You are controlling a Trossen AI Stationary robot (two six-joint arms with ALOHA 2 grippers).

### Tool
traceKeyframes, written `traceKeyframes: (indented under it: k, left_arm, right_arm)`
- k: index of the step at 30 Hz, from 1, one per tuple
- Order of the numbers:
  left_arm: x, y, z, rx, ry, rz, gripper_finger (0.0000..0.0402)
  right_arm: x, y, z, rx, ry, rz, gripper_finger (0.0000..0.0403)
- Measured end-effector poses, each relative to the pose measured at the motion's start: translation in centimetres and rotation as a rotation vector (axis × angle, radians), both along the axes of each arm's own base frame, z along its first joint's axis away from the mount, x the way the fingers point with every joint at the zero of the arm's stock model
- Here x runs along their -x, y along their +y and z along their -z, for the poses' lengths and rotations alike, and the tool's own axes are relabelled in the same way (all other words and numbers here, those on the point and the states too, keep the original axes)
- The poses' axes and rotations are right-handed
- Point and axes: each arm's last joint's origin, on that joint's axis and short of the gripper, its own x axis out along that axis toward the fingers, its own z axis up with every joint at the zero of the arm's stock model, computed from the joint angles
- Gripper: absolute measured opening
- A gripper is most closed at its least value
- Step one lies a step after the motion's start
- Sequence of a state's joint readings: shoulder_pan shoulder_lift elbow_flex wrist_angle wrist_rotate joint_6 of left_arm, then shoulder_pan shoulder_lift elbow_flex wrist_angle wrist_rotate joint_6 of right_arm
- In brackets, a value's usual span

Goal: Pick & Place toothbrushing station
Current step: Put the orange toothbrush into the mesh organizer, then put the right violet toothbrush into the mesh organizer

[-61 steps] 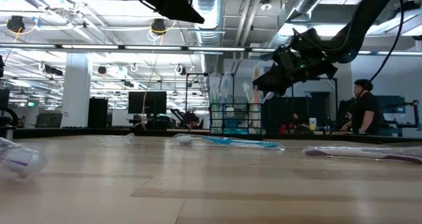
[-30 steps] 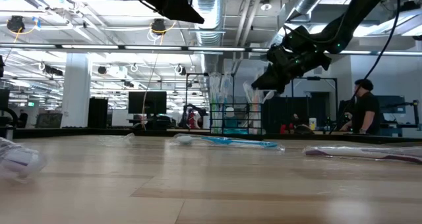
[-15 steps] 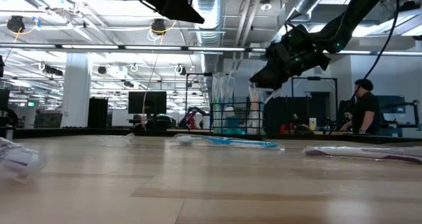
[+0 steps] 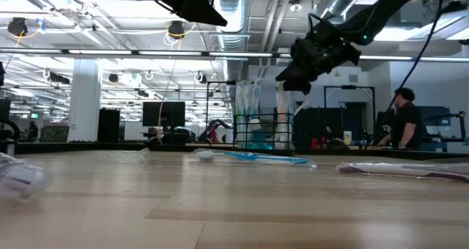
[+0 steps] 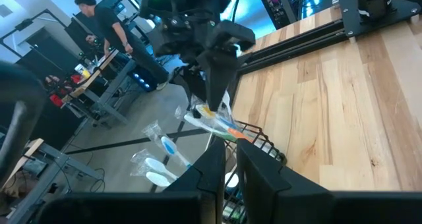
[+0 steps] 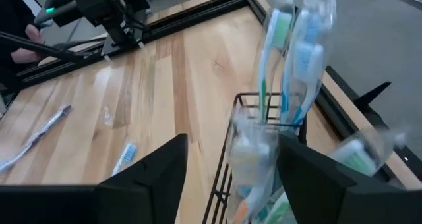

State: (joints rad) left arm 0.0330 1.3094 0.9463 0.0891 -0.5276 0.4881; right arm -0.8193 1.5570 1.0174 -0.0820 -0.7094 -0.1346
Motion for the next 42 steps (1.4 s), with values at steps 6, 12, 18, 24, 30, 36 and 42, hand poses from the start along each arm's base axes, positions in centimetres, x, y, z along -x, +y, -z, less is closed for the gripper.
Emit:
traceKeyframes:
  k: [6,12,18,24,30,36,42]
  left_arm:
    - [0.0,0.0,0.0,-0.001,0.0,-0.004,0.0033]
    - [0.0,0.0,0.0,-0.001,0.0,-0.003,0.0033]
    - [0.0,0.0,0.0,-0.001,0.0,-0.003,0.0033]
    - [0.0,0.0,0.0,-0.001,0.001,-0.003,0.0033]
    - [0.0,0.0,0.0,0.0,0.0,-0.002,0.0033]
    - [0.0,0.0,0.0,0.045,-0.025,-0.012,0.0033]
    - [0.0,-0.2,0.1,0.068,-0.038,-0.011,0.0033]
  right_arm:
    - [0.2,-0.1,-3.2,0.013,0.03,-0.016,0.0199]
    - [1.1,1.0,-7.0,-0.007,0.057,-0.023,0.0182]
    - [2.1,3.7,-8.1,-0.139,0.195,-0.071,0.0165]
    - [2.6,7.5,-7.3,-0.301,0.409,-0.157,0.0149]
    - [1.2,12.0,-6.3,-0.355,0.628,-0.206,0.013]
    - [0.0,16.8,-6.0,-0.313,0.785,-0.229,0.0113]
    - [-0.6,21.8,-5.8,-0.224,0.899,-0.22,0.0097]
